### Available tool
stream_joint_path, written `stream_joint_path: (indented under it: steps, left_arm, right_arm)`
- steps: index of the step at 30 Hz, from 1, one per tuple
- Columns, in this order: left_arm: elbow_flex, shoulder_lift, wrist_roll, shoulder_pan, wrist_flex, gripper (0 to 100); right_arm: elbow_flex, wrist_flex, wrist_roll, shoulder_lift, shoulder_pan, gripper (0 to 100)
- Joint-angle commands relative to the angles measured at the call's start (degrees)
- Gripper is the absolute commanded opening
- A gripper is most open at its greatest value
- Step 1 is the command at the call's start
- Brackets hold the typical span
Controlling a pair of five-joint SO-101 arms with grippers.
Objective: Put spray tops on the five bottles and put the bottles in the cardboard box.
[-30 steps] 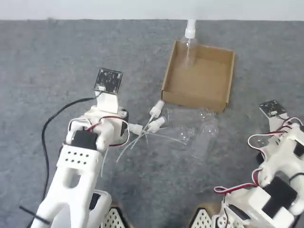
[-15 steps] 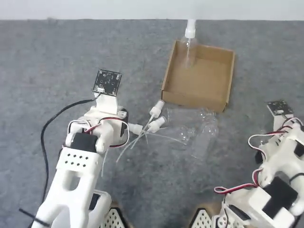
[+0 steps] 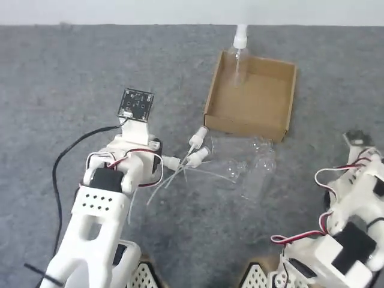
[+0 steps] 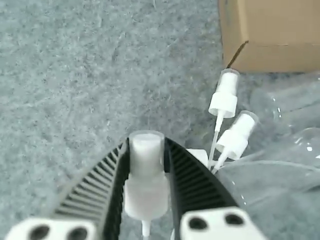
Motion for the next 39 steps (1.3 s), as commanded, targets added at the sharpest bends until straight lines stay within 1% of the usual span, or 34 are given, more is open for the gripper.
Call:
stream_joint_path:
  steps: [1,5,8,12,18,25,29,33,35,39]
  left_arm:
    - [-0.5,-1.9,0.4,-0.1,-1.5,1]
    - [-0.5,-1.9,0.4,-0.2,-1.5,1]
    - [0.3,-2.2,0.4,-0.1,-1.8,1]
    - [0.5,-2.4,0.4,0.2,-1.8,1]
    - [0.6,-2.4,0.4,0.2,-1.8,1]
    - [0.6,-2.4,0.4,0.2,-1.8,1]
    - [0.6,-2.4,0.4,0.3,-1.8,1]
    - [0.6,-2.4,0.4,0.3,-1.8,1]
    - [0.6,-2.4,0.4,0.3,-1.8,1]
    - [0.6,-2.3,0.4,0.3,-1.8,1]
  right_arm:
    - [-7.9,2.3,-0.7,-2.2,-1.7,24.6]
    - [-14.2,10.2,-0.3,-1.6,-5.9,24.8]
    - [-18.2,12.9,-0.6,-1.6,-8.1,24.9]
    - [-21.8,14.7,-0.3,-1.5,-8.4,24.9]
    - [-23.1,14.2,2.4,2.6,-8.2,24.7]
    - [-29.3,13.8,2.6,13.1,-4.7,24.6]
    - [-29.8,13.7,5.3,16.3,-4.1,24.6]
    - [-29.6,12.3,5.4,18.2,-4.1,24.4]
    - [-29.6,10.7,5.4,18.9,-4.1,21.9]
    - [-29.6,10.0,5.4,19.5,-4.4,13.8]
